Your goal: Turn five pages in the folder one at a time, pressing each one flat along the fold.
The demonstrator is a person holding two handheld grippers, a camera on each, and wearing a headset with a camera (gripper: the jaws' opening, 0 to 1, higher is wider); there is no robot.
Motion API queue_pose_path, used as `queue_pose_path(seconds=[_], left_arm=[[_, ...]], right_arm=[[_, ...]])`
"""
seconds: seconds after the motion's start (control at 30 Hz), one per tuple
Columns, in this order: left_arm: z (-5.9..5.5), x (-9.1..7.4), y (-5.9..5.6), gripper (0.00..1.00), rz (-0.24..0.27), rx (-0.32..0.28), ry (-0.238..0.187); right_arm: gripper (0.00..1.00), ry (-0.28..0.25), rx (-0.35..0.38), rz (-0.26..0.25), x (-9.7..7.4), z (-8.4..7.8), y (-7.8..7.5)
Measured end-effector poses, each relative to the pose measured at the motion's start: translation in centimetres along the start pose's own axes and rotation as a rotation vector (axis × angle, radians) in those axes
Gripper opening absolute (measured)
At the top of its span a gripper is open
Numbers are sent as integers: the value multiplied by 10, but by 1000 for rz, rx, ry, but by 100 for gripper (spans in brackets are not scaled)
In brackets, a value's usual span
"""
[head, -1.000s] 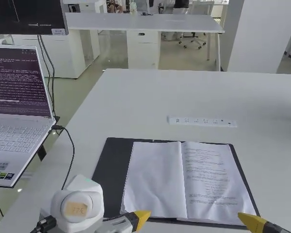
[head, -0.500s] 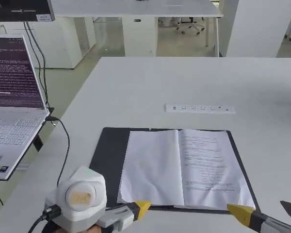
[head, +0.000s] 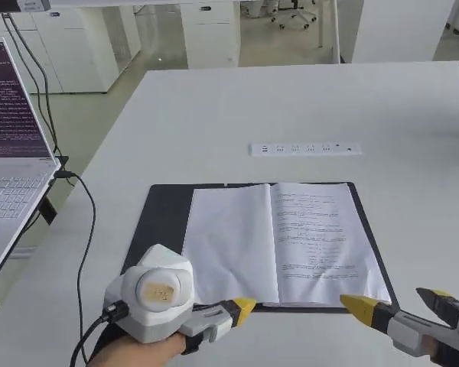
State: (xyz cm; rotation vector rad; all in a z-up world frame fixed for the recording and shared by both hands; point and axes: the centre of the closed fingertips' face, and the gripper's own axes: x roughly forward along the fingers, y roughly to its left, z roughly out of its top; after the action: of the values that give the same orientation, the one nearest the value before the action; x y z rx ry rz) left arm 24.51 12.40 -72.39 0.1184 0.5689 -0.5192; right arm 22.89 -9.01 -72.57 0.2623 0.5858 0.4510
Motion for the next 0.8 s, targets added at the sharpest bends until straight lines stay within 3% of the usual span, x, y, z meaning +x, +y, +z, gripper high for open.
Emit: queue_pose_path(seconds=[0.43, 0.8], left_arm=[[12, 66, -52, 73, -110, 78, 8], [15, 110, -78, 68, -153, 79, -10]], right_arm=[[85, -1, 16, 26, 10, -9, -6], [81, -39, 28, 53, 16, -6, -9]])
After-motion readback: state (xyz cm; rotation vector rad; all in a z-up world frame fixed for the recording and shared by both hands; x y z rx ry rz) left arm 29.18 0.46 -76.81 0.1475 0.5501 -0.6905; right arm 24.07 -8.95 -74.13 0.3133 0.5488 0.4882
